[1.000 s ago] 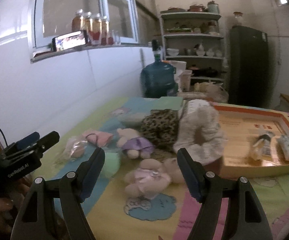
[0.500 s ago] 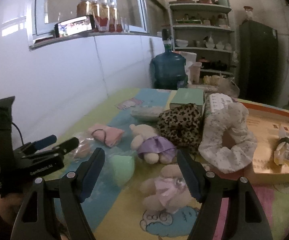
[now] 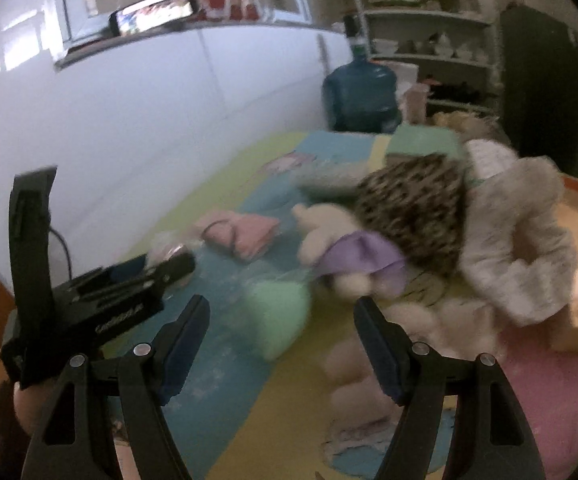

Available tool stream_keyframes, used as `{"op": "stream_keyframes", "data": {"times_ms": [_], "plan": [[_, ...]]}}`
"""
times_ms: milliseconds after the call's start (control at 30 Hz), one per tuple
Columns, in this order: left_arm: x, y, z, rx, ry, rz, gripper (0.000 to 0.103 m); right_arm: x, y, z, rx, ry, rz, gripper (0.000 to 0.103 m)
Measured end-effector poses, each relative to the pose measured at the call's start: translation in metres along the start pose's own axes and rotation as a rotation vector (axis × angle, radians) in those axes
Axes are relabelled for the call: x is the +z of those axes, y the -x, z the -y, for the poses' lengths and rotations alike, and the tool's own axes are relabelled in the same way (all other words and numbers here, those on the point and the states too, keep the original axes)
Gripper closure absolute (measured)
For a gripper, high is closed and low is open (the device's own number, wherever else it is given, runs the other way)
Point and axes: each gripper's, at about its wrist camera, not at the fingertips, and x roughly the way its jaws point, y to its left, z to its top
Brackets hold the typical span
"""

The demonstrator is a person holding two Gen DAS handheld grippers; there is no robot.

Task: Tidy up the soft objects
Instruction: 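Grasp the plastic-wrapped bag with the left gripper while the right grasps the mint-green sponge, then carry the wrapped bag and green sponge over the cardboard box lid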

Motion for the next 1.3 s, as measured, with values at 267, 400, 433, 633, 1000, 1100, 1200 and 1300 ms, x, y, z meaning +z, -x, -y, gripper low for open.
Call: {"op": "stream_keyframes", "data": {"times_ms": [267,400,433,633,1000,1100,1200,1300], "plan": [[-0.004,0.019,0.002,0.0,0.002,0.041,0.053,-0.001,-0.021,-0.003,-0.028,0.006,-0.04,0.027],[-0.004,0.029,0.002,0.002,-0.002,0.06,0.053,0.0,-0.033,-0.007,-0.052,0.019,-0.054,0.027],[-0.004,0.031,0.002,0.002,-0.002,0.063,0.053,0.0,-0.034,-0.008,-0.06,0.026,-0.053,0.028],[-0.004,0.036,0.002,0.003,0.0,0.07,0.053,0.002,-0.039,-0.013,-0.066,0.055,-0.053,0.054],[-0.002,0.059,0.005,0.005,-0.002,0.108,0.053,0.006,-0.022,-0.017,-0.016,0.064,-0.004,0.056],[0.0,0.067,0.01,0.001,-0.011,0.123,0.053,0.007,-0.008,-0.02,-0.002,0.065,0.025,0.056],[0.003,0.072,0.015,-0.004,-0.021,0.136,0.053,0.01,0.007,-0.02,0.005,0.067,0.056,0.056],[0.006,0.077,0.022,-0.012,-0.034,0.148,0.053,0.012,0.02,-0.02,0.002,0.071,0.086,0.056]]}}
